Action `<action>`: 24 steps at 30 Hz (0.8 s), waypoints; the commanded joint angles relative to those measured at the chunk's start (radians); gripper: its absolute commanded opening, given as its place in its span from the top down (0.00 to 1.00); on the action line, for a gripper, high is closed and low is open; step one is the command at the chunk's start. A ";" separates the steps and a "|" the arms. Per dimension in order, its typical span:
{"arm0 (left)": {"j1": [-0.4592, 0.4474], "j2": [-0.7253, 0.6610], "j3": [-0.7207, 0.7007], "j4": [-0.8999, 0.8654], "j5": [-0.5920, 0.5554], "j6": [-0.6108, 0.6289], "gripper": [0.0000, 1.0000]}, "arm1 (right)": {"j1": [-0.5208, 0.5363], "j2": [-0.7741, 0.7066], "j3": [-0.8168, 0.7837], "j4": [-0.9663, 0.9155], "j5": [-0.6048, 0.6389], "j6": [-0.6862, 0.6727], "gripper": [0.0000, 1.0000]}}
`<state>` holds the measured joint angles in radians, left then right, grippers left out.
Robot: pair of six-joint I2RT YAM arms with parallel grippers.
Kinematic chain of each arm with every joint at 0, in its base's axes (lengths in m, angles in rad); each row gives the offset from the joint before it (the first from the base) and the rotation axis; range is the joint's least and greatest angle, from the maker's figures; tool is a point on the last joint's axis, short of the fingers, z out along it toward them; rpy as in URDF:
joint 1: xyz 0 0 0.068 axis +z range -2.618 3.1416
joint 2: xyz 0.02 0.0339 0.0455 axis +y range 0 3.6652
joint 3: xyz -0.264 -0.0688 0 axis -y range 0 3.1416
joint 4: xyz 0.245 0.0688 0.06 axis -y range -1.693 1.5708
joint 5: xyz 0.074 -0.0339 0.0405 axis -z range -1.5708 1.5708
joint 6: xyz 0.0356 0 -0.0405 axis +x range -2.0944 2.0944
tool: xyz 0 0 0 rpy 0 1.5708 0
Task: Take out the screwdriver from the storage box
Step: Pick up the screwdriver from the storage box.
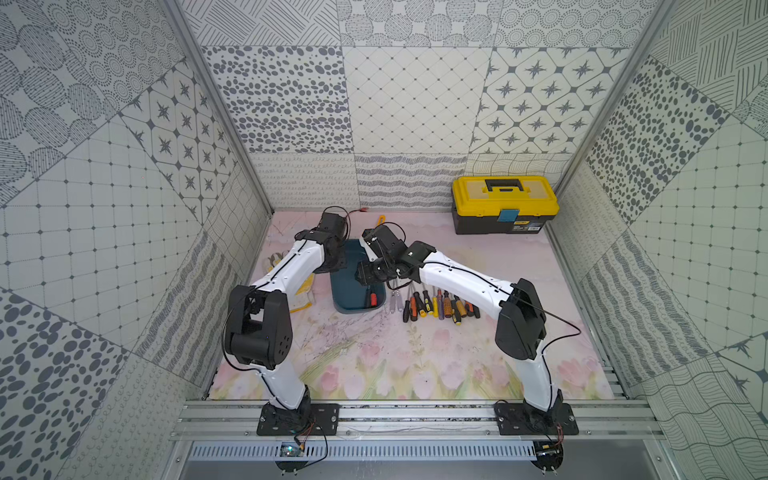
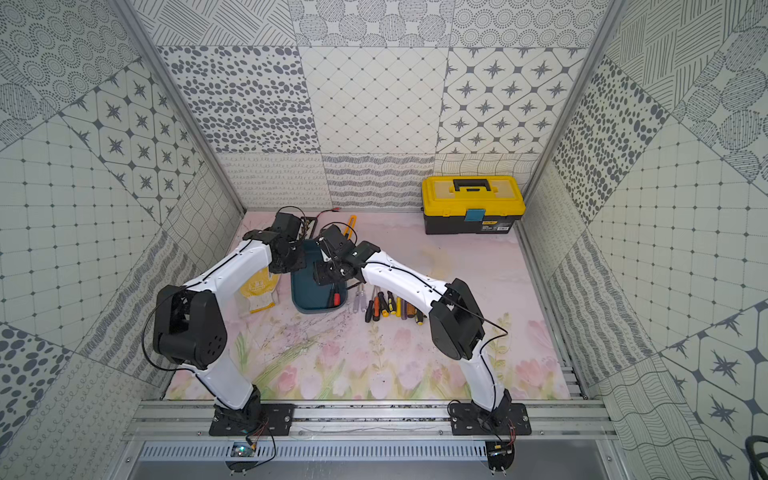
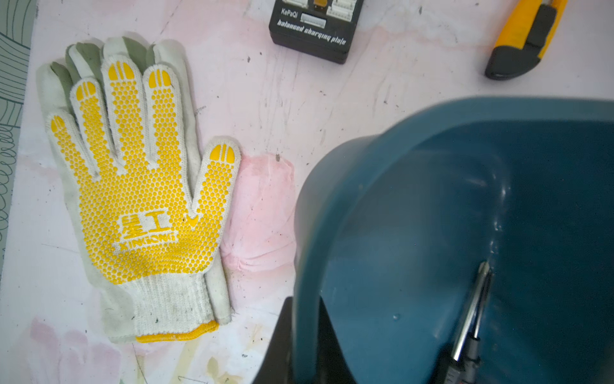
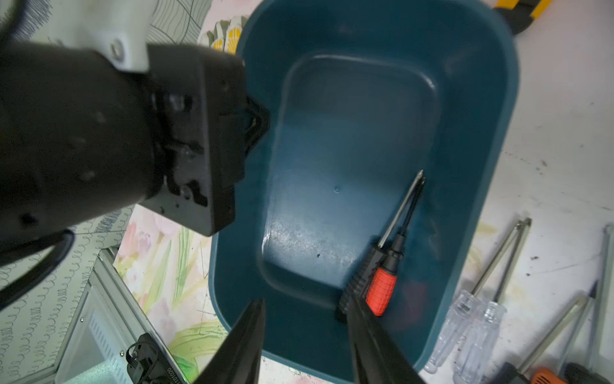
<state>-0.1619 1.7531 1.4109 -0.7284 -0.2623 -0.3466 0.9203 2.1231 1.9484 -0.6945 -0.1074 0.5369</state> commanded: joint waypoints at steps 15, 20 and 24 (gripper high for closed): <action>0.004 -0.002 0.016 0.016 0.039 -0.005 1.00 | 0.011 0.193 0.053 -0.108 -0.023 0.037 0.54; 0.004 0.003 0.017 0.015 0.047 -0.008 1.00 | 0.014 0.221 0.067 -0.099 -0.050 0.034 0.55; 0.003 0.004 0.016 0.014 0.052 -0.009 1.00 | 0.017 0.239 0.082 -0.091 -0.073 0.025 0.60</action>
<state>-0.1612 1.7531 1.4109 -0.7288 -0.2455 -0.3443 0.9302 2.3222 2.0026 -0.8013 -0.1566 0.5667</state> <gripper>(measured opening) 0.106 0.405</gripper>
